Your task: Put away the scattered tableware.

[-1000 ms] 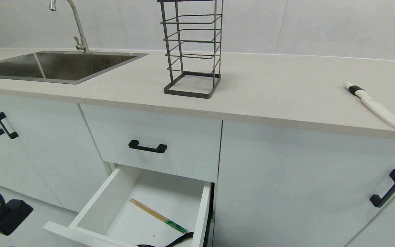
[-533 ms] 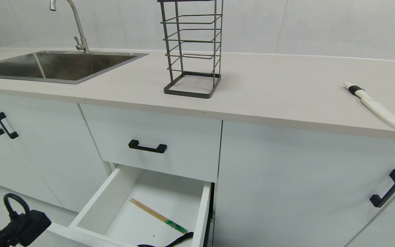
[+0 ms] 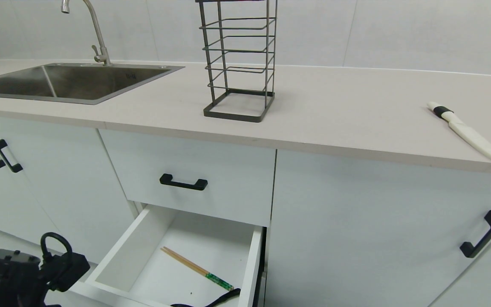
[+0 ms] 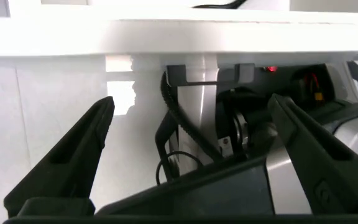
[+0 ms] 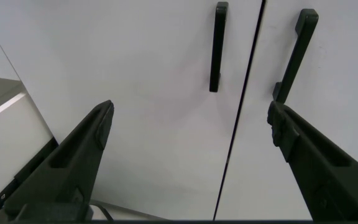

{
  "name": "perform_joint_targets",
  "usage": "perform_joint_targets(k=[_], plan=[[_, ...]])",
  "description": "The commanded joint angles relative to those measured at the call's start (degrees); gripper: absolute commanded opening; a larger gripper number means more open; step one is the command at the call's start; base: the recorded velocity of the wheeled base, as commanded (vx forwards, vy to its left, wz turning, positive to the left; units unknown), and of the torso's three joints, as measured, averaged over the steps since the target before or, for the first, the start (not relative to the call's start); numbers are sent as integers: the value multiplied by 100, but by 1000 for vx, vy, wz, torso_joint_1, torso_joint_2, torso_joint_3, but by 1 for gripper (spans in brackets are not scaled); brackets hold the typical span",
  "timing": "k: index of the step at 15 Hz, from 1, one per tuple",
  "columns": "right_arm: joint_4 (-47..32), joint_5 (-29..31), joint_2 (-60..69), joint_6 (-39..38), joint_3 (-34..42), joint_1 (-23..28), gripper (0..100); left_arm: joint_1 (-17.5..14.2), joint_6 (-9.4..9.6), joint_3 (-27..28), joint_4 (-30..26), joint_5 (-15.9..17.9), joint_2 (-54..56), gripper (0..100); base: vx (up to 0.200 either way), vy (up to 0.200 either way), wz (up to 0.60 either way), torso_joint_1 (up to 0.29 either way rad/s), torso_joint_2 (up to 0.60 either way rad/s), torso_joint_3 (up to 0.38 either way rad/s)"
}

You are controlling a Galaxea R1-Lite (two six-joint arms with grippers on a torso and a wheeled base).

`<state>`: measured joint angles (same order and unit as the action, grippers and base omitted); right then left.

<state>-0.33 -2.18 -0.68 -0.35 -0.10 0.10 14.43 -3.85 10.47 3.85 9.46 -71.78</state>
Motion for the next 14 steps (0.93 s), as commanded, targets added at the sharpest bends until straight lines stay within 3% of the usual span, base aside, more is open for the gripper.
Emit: perform_joint_targets(k=[1,6,12,14], plan=[[-2,-2,-11,0,1,-1,100,77,-1,-19,28,3,-258,100,0,0,0,0,0,0],[-2,-2,-11,0,1,-1,100,112,-1,43,116,-120,-460,100,0,0,0,0,0,0],[-2,-2,-11,0,1,-1,100,121,16,-10,801,-287,-926,100,0,0,0,0,0,0],[-2,-2,-11,0,1,-1,100,121,139,-10,801,-287,-926,100,0,0,0,0,0,0]])
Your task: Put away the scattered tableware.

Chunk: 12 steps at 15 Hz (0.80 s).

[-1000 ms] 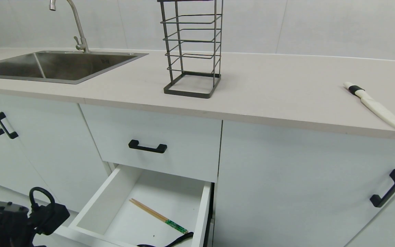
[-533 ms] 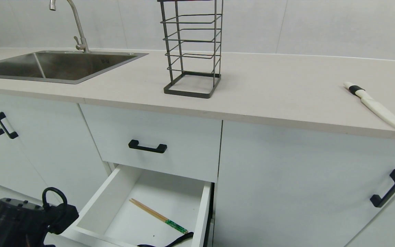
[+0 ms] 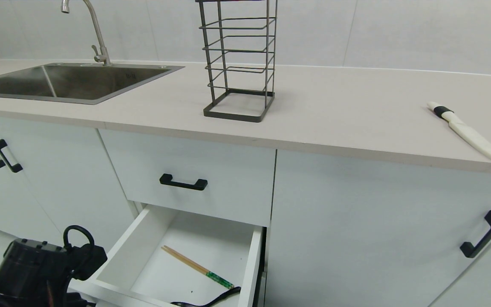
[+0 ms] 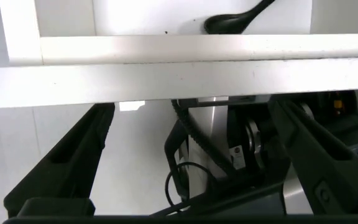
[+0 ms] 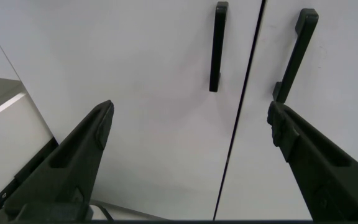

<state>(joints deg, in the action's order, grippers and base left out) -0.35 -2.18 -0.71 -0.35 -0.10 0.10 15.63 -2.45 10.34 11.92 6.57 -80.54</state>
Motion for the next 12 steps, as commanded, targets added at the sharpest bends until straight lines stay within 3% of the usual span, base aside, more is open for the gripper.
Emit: perform_joint_targets(k=[1,12], plan=[[0,-2,-8,0,1,-1,100,2,17,3,3,2,-49,100,0,0,0,0,0,0],[0,-2,-8,0,1,-1,100,-7,17,21,1330,-7,-805,100,0,0,0,0,0,0]])
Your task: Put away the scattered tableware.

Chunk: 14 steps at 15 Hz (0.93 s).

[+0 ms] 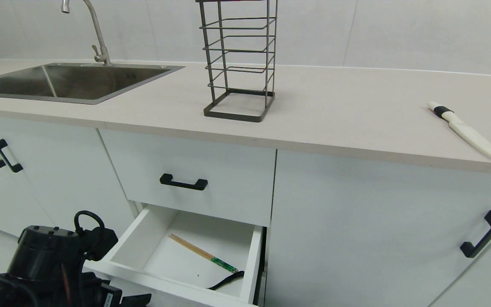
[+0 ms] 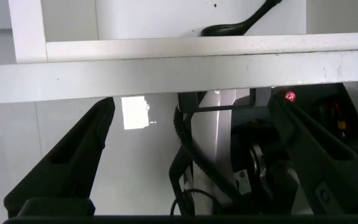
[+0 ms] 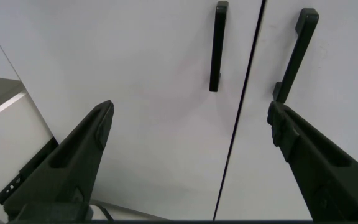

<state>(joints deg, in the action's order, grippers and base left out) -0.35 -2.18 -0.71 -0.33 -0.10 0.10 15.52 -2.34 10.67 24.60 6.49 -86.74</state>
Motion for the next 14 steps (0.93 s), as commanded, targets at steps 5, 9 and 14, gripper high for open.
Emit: perform_joint_targets(k=[5,9,14], plan=[[0,7,-8,-2,1,-1,100,4,6,-30,1187,2,-792,100,0,0,0,0,0,0],[0,-2,-8,-2,1,-1,100,-23,-3,-30,2014,2,-1284,100,0,0,0,0,0,0],[0,-2,-8,-2,1,-1,100,-31,6,6,2646,11,-1618,100,0,0,0,0,0,0]])
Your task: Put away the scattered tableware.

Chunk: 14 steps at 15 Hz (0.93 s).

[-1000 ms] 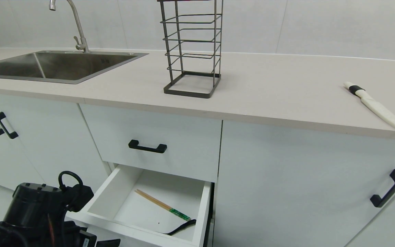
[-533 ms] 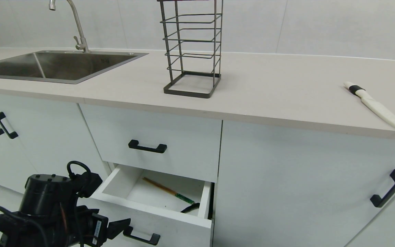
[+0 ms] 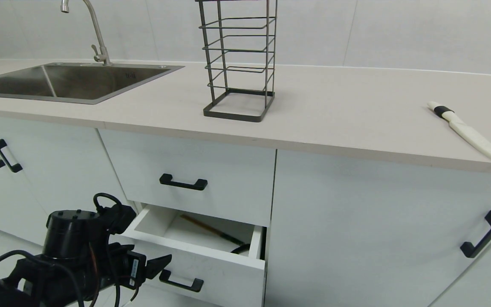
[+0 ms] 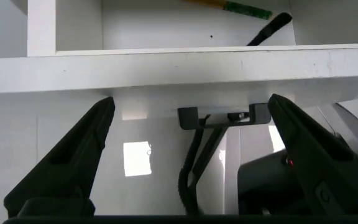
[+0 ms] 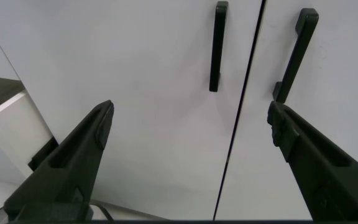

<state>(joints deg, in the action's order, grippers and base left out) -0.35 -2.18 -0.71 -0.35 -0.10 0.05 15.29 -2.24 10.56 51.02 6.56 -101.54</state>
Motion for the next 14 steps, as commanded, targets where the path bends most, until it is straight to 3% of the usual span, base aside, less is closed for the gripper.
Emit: perform_joint_targets(k=[1,14], plan=[[0,-2,-8,0,1,4,100,-17,-4,34,163,3,-218,100,0,0,0,0,0,0],[0,-2,-8,0,1,4,100,-35,-48,157,1138,3,-842,100,0,0,0,0,0,0]])
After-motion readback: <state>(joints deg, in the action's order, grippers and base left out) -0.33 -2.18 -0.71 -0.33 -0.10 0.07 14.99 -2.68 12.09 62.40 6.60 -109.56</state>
